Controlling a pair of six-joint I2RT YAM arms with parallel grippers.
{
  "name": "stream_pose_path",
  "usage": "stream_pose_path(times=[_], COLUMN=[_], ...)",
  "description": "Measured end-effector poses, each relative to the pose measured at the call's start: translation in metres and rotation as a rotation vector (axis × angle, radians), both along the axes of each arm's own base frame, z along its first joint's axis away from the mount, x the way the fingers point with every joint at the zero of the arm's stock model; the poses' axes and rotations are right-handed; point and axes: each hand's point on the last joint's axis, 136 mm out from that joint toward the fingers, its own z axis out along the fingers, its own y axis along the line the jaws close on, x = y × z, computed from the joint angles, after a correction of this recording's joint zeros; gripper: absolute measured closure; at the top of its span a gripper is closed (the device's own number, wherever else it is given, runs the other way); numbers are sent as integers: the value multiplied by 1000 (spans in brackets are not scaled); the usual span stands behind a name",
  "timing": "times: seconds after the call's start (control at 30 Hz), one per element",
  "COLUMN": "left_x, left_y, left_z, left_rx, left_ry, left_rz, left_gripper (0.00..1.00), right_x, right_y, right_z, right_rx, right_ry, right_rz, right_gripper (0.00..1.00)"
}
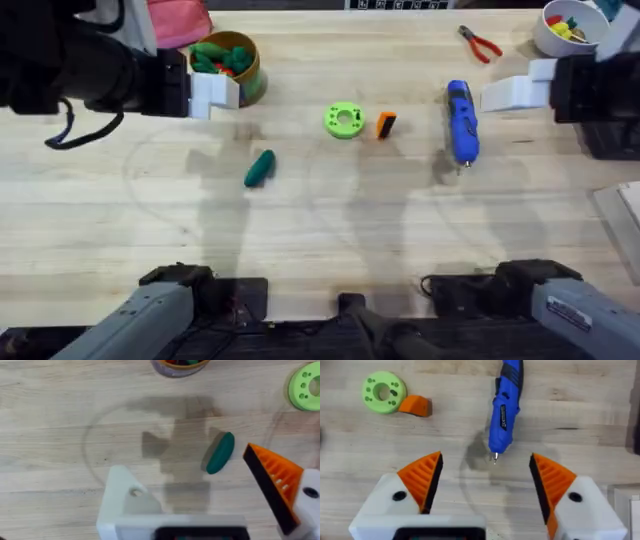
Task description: Pick up the gripper from the table and insert it into the empty holder that is missing its gripper. Then pick up a screw, insert it into the mounting hole, and use the screwdriver to tighten it. Finally, clean up the table by picking up the vegetable and placing it into the bucket.
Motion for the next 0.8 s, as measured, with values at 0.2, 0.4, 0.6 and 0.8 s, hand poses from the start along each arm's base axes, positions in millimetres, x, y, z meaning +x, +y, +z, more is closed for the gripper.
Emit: stream_pose_path(times=[0.2, 0.4, 0.6, 0.8], left_x=[-1, -21, -39, -54], left_y=[0, -3, -37, -67], left_z=[-2, -14, -27, -43], left_rx=[0, 15, 70, 115], left_ry=[14, 109, 212, 264], left_rz=[-1, -39, -240, -403], left_gripper=[16, 15, 15, 15], right_x=[4, 6, 6, 6], right_y=[0, 0, 0, 0], right_z=[-9, -12, -12, -12], right_rx=[0, 0, 0, 0], right_ry=[41, 53, 52, 51], right_rz=[0, 0, 0, 0], right_gripper=[7, 7, 7, 9])
